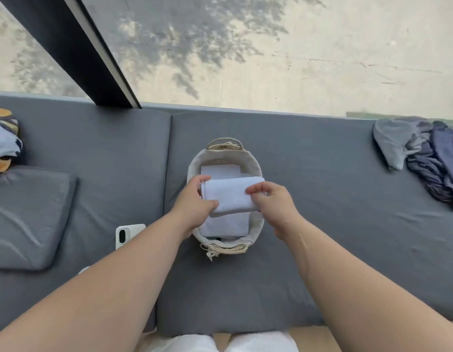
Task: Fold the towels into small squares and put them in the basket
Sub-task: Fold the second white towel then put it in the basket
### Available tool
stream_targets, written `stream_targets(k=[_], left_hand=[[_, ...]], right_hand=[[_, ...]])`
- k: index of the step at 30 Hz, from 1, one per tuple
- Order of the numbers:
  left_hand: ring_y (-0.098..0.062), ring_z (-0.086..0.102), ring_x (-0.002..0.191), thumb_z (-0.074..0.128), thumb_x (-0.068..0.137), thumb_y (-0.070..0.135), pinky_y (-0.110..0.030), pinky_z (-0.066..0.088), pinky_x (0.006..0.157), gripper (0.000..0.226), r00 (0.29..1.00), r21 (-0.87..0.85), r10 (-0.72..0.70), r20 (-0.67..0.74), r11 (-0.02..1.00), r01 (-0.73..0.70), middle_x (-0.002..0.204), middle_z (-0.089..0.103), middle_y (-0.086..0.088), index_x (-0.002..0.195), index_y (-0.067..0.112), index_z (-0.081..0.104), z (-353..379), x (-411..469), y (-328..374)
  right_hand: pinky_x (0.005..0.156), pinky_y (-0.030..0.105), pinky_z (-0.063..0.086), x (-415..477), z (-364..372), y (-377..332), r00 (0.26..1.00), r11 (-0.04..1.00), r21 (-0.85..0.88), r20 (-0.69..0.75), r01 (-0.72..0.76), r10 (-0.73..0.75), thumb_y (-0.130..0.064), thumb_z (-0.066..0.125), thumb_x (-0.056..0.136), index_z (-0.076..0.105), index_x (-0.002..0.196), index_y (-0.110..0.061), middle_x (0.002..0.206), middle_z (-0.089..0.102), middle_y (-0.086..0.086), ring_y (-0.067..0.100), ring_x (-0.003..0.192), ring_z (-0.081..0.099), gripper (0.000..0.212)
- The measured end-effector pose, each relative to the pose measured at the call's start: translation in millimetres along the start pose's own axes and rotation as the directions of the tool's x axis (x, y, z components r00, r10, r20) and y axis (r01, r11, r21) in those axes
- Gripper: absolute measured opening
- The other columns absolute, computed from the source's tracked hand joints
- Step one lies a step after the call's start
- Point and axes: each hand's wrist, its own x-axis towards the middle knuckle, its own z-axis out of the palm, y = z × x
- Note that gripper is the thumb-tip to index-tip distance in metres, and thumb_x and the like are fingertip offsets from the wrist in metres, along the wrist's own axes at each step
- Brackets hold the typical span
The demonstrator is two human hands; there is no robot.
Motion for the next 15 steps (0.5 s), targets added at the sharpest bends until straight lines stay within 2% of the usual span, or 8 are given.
stream_targets(k=[2,6,10,12,15], left_hand=[[-0.02,0.059,0.107,0.067,0.084,0.008,-0.038,0.055,0.089,0.064,0.998,0.027,-0.016,-0.055,0.999,0.018,0.126,0.056,-0.001,0.136,0.038,0.045,2,22,-7],[-0.021,0.055,0.111,0.055,0.086,0.01,-0.03,0.048,0.079,0.065,0.991,0.176,0.006,-0.137,0.984,0.018,0.135,0.052,0.001,0.142,0.039,0.039,10,56,-22],[-0.021,0.045,0.124,0.048,0.091,0.006,-0.027,0.038,0.087,0.067,0.986,0.333,0.074,-0.148,0.943,-0.021,0.152,0.034,-0.001,0.15,0.034,0.03,26,78,-26],[-0.026,0.042,0.129,0.047,0.09,0.003,-0.029,0.039,0.091,0.069,0.985,0.436,0.087,-0.148,0.9,-0.014,0.151,0.032,-0.006,0.151,0.03,0.029,34,84,-27],[-0.032,0.04,0.128,0.047,0.09,0.002,-0.034,0.041,0.09,0.065,0.993,0.621,0.073,-0.097,0.784,0.003,0.148,0.03,-0.014,0.149,0.024,0.031,40,88,-33]], right_hand=[[0.065,0.017,0.041,24,15,7,1.0,0.999,-0.037,0.01,0.025,-0.024,-0.002,0.051,0.091,0.076,0.089,-0.019,0.104,0.064,-0.007,0.007,0.084,0.058,0.031],[0.093,0.024,0.043,62,40,30,0.99,0.964,-0.227,0.073,0.137,-0.123,-0.007,0.05,0.096,0.075,0.1,-0.021,0.127,0.05,-0.006,0.011,0.112,0.054,0.029],[0.091,0.004,0.03,78,49,42,0.987,0.955,-0.251,0.049,0.159,-0.151,-0.002,0.048,0.097,0.072,0.113,-0.016,0.128,0.04,-0.008,0.001,0.112,0.039,0.032],[0.099,0.009,0.03,82,52,50,0.988,0.946,-0.284,0.061,0.153,-0.141,-0.002,0.048,0.096,0.071,0.116,-0.016,0.133,0.042,-0.004,0.002,0.115,0.04,0.033],[0.099,0.009,0.021,87,55,61,0.989,0.913,-0.384,0.105,0.139,-0.106,-0.003,0.047,0.098,0.069,0.122,-0.018,0.144,0.038,0.0,0.013,0.132,0.039,0.035]])
